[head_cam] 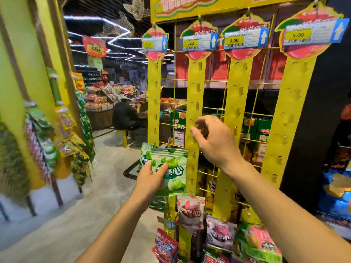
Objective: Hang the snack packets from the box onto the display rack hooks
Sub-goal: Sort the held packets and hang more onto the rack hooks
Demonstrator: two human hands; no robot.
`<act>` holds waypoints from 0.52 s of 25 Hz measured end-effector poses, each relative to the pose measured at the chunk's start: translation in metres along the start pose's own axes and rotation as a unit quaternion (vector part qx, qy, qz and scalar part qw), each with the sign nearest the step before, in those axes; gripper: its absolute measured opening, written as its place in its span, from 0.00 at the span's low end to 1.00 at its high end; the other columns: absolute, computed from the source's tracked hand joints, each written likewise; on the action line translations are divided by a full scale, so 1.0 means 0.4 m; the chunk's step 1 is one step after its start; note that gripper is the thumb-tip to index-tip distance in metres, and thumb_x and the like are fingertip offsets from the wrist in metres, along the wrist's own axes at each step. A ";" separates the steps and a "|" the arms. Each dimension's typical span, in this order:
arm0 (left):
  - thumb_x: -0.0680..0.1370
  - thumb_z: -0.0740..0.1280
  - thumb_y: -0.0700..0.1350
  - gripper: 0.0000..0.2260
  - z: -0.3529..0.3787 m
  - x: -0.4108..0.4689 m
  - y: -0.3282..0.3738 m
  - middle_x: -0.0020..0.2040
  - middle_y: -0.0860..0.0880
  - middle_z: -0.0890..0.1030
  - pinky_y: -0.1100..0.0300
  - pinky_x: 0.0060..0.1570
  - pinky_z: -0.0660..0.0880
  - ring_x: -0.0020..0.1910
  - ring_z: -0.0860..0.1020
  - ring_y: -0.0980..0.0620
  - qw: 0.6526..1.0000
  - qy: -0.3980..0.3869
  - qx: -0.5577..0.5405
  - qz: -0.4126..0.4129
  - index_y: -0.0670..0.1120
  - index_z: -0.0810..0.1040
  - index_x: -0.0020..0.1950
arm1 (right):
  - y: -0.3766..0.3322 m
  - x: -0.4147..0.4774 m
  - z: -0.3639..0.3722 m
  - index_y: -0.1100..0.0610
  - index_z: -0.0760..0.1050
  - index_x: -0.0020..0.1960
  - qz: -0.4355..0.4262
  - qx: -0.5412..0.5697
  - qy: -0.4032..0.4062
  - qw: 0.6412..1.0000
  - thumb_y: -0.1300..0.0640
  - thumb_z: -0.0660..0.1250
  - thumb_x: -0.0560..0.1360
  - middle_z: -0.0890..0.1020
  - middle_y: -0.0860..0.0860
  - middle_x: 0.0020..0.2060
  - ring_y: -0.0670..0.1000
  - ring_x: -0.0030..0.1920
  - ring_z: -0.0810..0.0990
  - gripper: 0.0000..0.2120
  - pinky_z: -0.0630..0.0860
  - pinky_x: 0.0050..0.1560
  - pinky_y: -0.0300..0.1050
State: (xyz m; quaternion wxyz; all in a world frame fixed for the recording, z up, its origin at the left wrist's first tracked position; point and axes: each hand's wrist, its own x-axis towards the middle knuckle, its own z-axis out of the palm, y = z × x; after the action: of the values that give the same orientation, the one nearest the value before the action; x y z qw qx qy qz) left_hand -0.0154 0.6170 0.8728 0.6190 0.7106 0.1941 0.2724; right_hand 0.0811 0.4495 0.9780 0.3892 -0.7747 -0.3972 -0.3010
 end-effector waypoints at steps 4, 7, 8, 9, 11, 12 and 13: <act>0.83 0.69 0.51 0.09 -0.096 0.076 -0.003 0.53 0.53 0.88 0.42 0.57 0.83 0.52 0.87 0.52 1.000 0.002 -0.021 0.003 0.54 0.78 0.63 | -0.077 0.140 0.125 0.54 0.79 0.59 0.010 0.059 -0.059 0.996 0.49 0.68 0.80 0.83 0.49 0.51 0.49 0.51 0.80 0.12 0.78 0.54 0.47; 0.83 0.69 0.50 0.08 -0.163 0.150 -0.007 0.54 0.51 0.88 0.47 0.55 0.84 0.51 0.87 0.53 0.999 -0.023 -0.026 0.010 0.51 0.78 0.61 | -0.109 0.241 0.209 0.54 0.79 0.61 0.053 0.043 -0.049 0.996 0.48 0.68 0.79 0.84 0.50 0.53 0.52 0.54 0.81 0.14 0.77 0.56 0.47; 0.83 0.68 0.49 0.07 -0.181 0.176 -0.007 0.54 0.50 0.87 0.52 0.51 0.84 0.50 0.87 0.55 0.999 -0.034 -0.025 0.012 0.51 0.78 0.61 | -0.116 0.269 0.232 0.54 0.79 0.61 0.074 0.018 -0.040 0.996 0.47 0.68 0.79 0.84 0.51 0.53 0.53 0.53 0.81 0.15 0.77 0.54 0.47; 0.83 0.68 0.49 0.08 -0.199 0.201 -0.006 0.54 0.50 0.87 0.59 0.45 0.83 0.49 0.86 0.56 0.999 -0.046 -0.024 0.014 0.50 0.77 0.61 | -0.118 0.293 0.254 0.55 0.80 0.60 0.096 -0.012 -0.034 0.995 0.46 0.68 0.79 0.84 0.51 0.53 0.54 0.52 0.82 0.15 0.76 0.53 0.46; 0.83 0.68 0.48 0.09 -0.227 0.248 -0.007 0.54 0.50 0.86 0.67 0.36 0.79 0.46 0.86 0.59 0.997 -0.068 -0.025 0.017 0.48 0.77 0.62 | -0.121 0.322 0.289 0.56 0.82 0.56 0.134 -0.066 -0.034 0.988 0.45 0.68 0.78 0.85 0.54 0.51 0.57 0.52 0.83 0.15 0.77 0.52 0.48; 0.83 0.68 0.48 0.09 -0.236 0.269 -0.008 0.53 0.51 0.86 0.68 0.36 0.78 0.45 0.86 0.60 0.996 -0.079 -0.028 0.020 0.48 0.77 0.62 | -0.123 0.326 0.298 0.56 0.83 0.53 0.145 -0.078 -0.033 0.986 0.45 0.69 0.78 0.86 0.54 0.49 0.57 0.51 0.83 0.15 0.78 0.52 0.48; 0.84 0.68 0.47 0.08 -0.241 0.287 -0.008 0.53 0.51 0.87 0.67 0.36 0.79 0.45 0.86 0.61 0.995 -0.088 -0.031 0.021 0.49 0.78 0.62 | -0.123 0.329 0.303 0.55 0.83 0.51 0.154 -0.075 -0.027 0.985 0.45 0.69 0.77 0.86 0.53 0.46 0.55 0.48 0.84 0.14 0.80 0.51 0.49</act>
State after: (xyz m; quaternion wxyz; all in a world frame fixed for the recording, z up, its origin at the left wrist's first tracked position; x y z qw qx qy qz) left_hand 0.0133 0.7625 0.8948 0.6496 0.7163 0.1149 0.2275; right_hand 0.1244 0.6205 1.0352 0.3610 -0.8614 -0.2599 -0.2452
